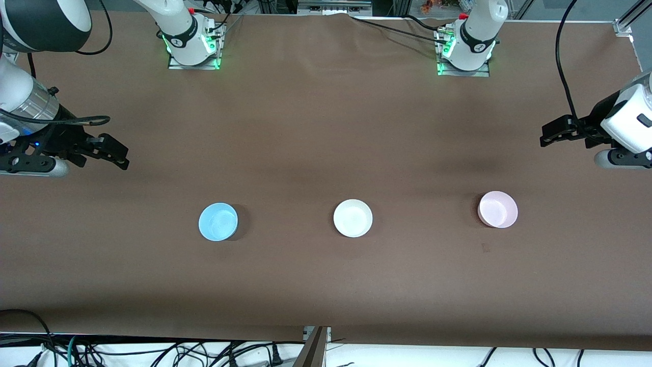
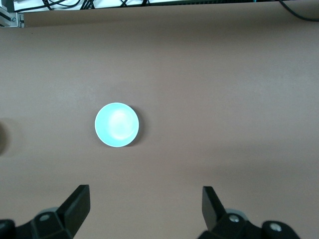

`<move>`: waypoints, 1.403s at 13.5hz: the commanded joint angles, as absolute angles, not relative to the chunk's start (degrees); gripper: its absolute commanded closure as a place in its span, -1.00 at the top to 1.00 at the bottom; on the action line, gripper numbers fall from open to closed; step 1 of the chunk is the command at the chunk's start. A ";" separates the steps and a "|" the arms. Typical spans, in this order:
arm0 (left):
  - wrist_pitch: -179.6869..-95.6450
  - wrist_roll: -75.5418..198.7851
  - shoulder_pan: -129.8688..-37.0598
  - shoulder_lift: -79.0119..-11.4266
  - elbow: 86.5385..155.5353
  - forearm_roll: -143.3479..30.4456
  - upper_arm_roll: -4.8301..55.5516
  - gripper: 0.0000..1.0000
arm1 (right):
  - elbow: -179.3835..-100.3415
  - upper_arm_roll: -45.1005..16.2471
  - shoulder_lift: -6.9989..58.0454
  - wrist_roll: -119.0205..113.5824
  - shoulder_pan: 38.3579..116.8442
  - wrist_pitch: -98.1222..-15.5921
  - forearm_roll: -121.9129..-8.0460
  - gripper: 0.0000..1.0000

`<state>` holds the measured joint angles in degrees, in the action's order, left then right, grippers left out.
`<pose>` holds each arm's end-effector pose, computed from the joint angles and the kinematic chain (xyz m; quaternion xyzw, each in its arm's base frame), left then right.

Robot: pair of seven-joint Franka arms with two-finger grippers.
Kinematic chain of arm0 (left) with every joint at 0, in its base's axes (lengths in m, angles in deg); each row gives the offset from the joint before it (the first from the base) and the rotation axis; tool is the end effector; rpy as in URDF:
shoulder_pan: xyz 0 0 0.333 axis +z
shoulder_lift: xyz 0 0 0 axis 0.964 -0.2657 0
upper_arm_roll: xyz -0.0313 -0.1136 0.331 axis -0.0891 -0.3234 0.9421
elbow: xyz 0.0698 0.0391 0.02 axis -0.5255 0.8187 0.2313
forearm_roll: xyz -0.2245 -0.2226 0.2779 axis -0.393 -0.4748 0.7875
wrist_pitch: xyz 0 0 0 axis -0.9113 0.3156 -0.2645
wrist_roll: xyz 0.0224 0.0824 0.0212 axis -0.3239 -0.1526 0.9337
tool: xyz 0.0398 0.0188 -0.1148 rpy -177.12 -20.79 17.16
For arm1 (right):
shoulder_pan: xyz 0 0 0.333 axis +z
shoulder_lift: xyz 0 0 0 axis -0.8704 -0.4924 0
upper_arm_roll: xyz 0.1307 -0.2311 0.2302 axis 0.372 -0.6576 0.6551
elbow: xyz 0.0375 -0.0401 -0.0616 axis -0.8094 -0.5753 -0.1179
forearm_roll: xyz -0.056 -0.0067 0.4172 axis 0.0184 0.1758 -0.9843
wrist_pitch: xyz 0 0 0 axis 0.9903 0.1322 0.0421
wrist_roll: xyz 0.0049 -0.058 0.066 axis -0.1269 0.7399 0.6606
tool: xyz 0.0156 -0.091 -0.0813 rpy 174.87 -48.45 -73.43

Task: Stack pink and blue bowls on white bowl
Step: 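Reach the left gripper down to the rim of the pink bowl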

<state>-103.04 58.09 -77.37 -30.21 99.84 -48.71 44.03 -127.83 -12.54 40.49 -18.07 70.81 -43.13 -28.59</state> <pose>0.6293 -0.0292 0.6209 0.9982 0.0041 -0.0587 0.0075 0.6486 0.0806 0.5997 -0.9980 0.0313 -0.0546 0.0083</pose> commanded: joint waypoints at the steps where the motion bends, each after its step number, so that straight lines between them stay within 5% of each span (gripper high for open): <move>1: -103.03 58.16 -76.88 -29.44 100.78 -46.93 43.42 1.00 | -127.85 -12.32 40.64 -17.42 70.26 -42.66 -29.36 0.99; 7: -104.69 57.46 -72.50 -37.24 102.26 -47.19 44.13 1.00 | -128.55 -12.32 40.81 -15.85 69.99 -42.57 -29.36 0.99; 14: -126.92 43.76 -66.69 -48.23 111.67 -53.41 44.13 1.00 | -128.82 -12.32 40.64 -10.92 69.82 -42.40 -29.54 0.99; 19: -142.55 42.78 -66.42 -49.56 121.15 -55.11 44.30 1.00 | -128.82 -12.23 40.64 -11.00 69.99 -43.01 -29.54 0.99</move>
<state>-137.31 44.65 -66.84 -50.54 117.02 -54.11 44.54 -128.63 -12.53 40.41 -12.03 70.42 -42.37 -28.59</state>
